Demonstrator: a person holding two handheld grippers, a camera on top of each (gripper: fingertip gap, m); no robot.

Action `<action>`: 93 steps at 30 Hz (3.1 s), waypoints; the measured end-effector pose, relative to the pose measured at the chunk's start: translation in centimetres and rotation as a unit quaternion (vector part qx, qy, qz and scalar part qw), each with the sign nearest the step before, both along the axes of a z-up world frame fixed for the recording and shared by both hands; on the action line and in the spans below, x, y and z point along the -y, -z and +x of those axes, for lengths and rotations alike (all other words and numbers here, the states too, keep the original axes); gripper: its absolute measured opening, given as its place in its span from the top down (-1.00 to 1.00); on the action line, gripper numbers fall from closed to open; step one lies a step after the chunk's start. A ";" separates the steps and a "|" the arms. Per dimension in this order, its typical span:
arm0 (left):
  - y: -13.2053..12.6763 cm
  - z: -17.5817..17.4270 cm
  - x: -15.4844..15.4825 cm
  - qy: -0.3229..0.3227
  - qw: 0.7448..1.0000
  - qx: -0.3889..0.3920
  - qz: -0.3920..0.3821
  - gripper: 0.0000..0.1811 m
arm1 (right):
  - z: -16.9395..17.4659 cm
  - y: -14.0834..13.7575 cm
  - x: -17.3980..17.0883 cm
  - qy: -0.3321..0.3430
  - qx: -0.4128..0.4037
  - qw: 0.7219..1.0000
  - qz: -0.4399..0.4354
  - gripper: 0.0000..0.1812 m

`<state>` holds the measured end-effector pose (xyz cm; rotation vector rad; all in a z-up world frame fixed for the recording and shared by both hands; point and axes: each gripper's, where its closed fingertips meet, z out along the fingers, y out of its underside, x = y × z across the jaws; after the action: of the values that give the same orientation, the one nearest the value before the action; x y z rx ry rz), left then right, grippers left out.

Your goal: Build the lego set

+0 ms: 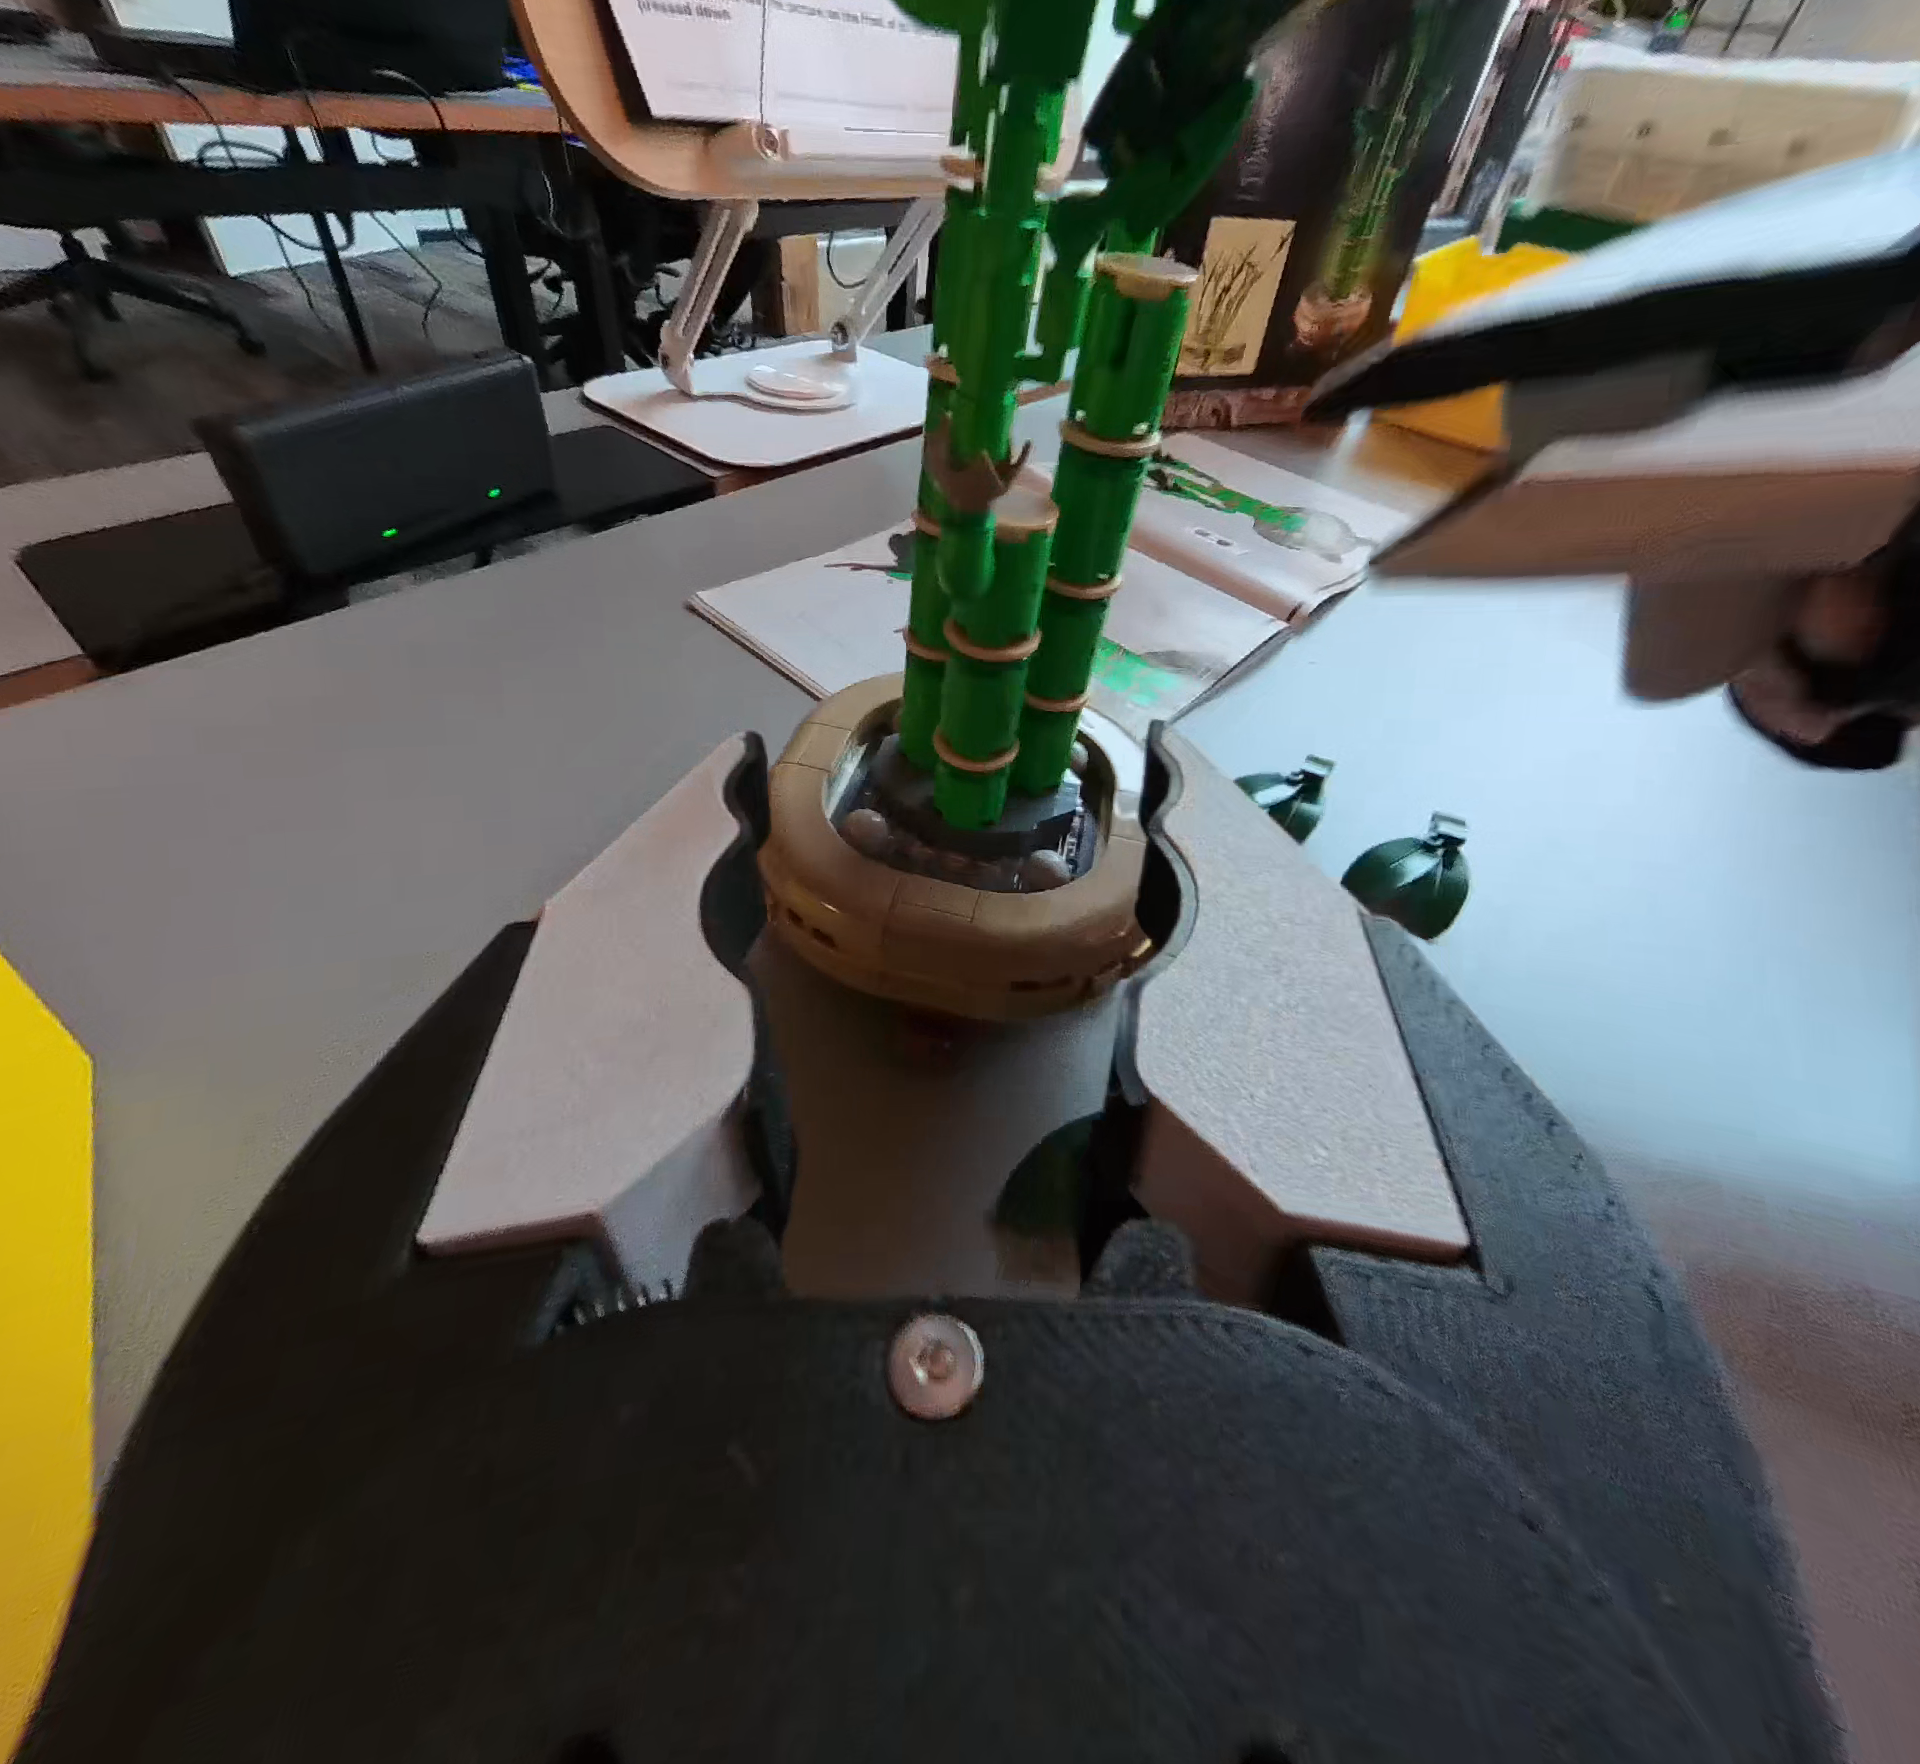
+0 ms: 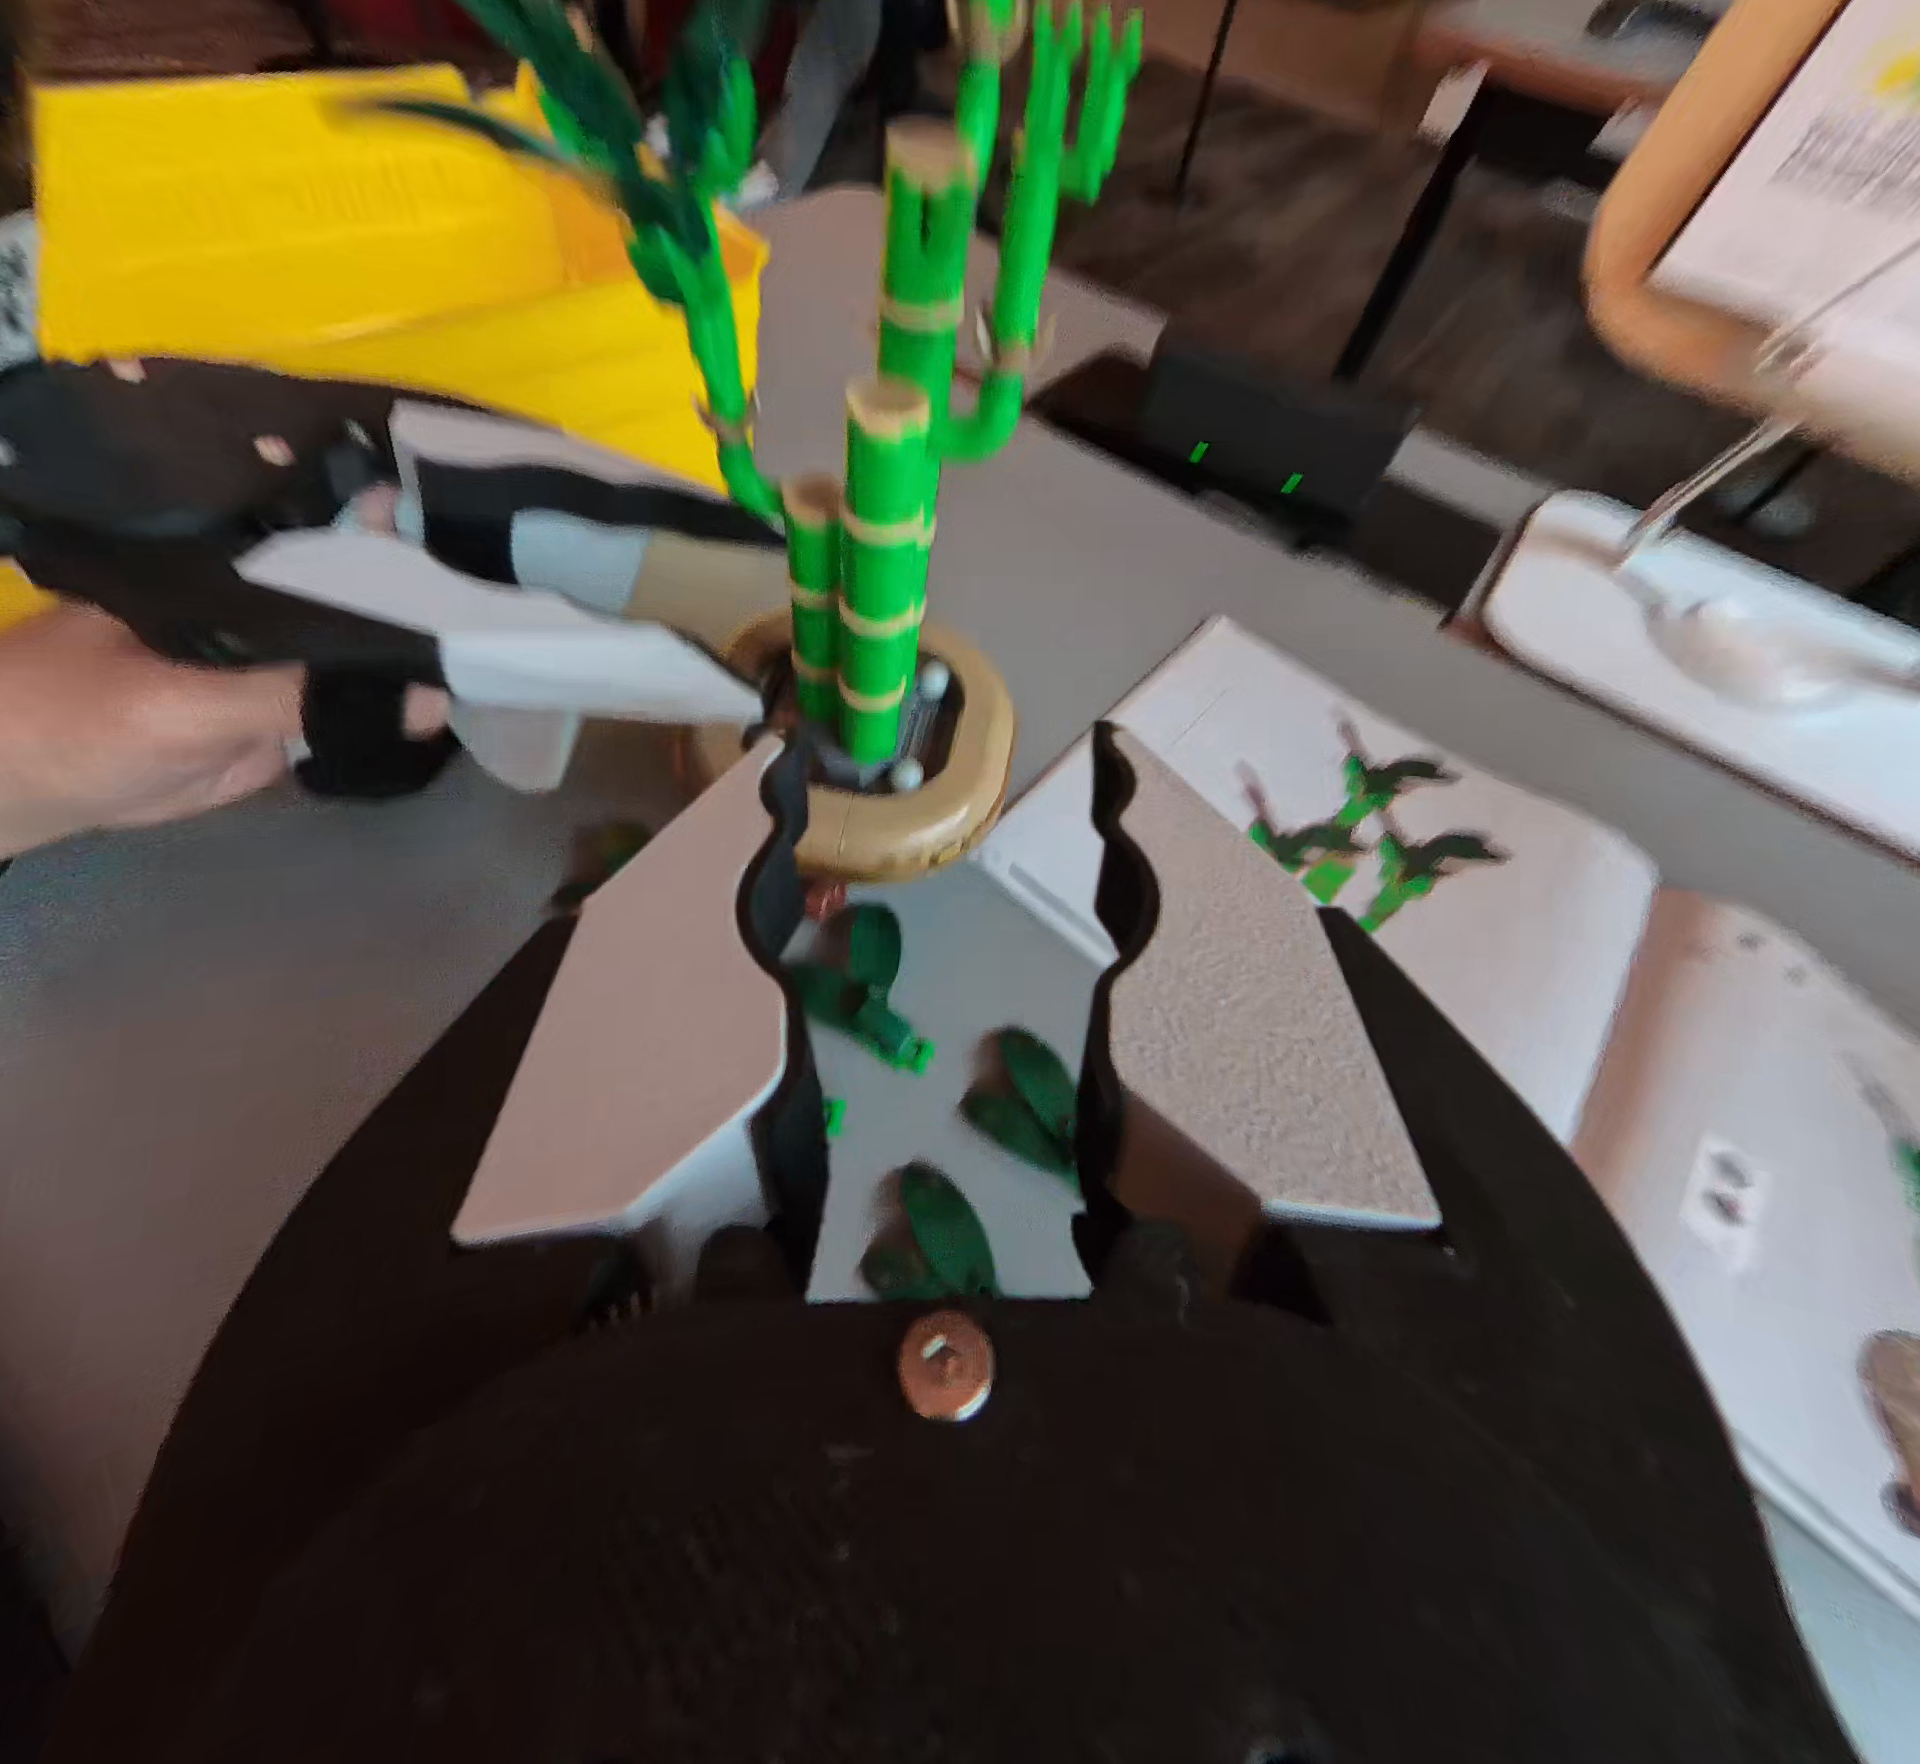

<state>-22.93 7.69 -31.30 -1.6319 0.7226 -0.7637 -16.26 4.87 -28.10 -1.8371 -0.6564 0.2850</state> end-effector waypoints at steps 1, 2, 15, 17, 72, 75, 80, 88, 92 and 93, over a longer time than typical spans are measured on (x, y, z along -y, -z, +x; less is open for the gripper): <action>-0.3 -0.1 0.1 0.002 1.000 0.011 0.003 0.20 | 0.0 1.3 0.0 -0.015 -0.015 0.999 -0.029 0.35; -0.6 -0.2 0.3 0.006 1.000 0.021 0.004 0.17 | -0.4 2.2 0.1 -0.035 -0.039 0.997 -0.057 0.30; 3.2 0.5 -0.1 0.064 0.992 -0.072 -0.084 -0.16 | 0.3 7.9 -1.6 -0.056 0.068 0.985 -0.149 0.66; 4.0 1.0 0.1 0.078 0.987 -0.092 -0.102 -0.15 | -0.4 8.4 -1.7 -0.073 0.074 0.983 -0.154 0.70; -3.4 -2.0 3.1 -0.049 0.993 -0.020 0.106 0.40 | -6.6 -5.0 -0.7 -0.285 -0.051 0.955 0.071 0.74; -3.7 -1.9 2.9 -0.052 0.992 -0.013 0.114 0.38 | -6.4 -4.9 -0.8 -0.286 -0.053 0.955 0.066 0.72; -4.8 -1.5 1.4 -0.074 0.985 0.007 0.155 0.33 | -6.3 -5.0 -0.2 -0.350 -0.018 0.936 0.043 0.71; -6.3 -1.7 0.8 -0.127 0.967 -0.039 0.219 0.49 | -5.9 -5.4 -0.8 -0.407 -0.012 0.914 0.009 0.68; -6.0 -1.7 0.8 -0.142 0.958 -0.091 0.234 0.45 | -5.9 -5.7 -0.7 -0.406 -0.033 0.913 0.012 0.67; -5.7 -1.9 0.9 -0.149 0.954 -0.109 0.236 0.45 | -5.9 -5.8 -0.6 -0.408 -0.035 0.912 0.012 0.67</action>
<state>-24.80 6.76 -25.58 -1.3492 0.7264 -0.1713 -22.13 5.51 -22.31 -1.4313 -1.3500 0.8789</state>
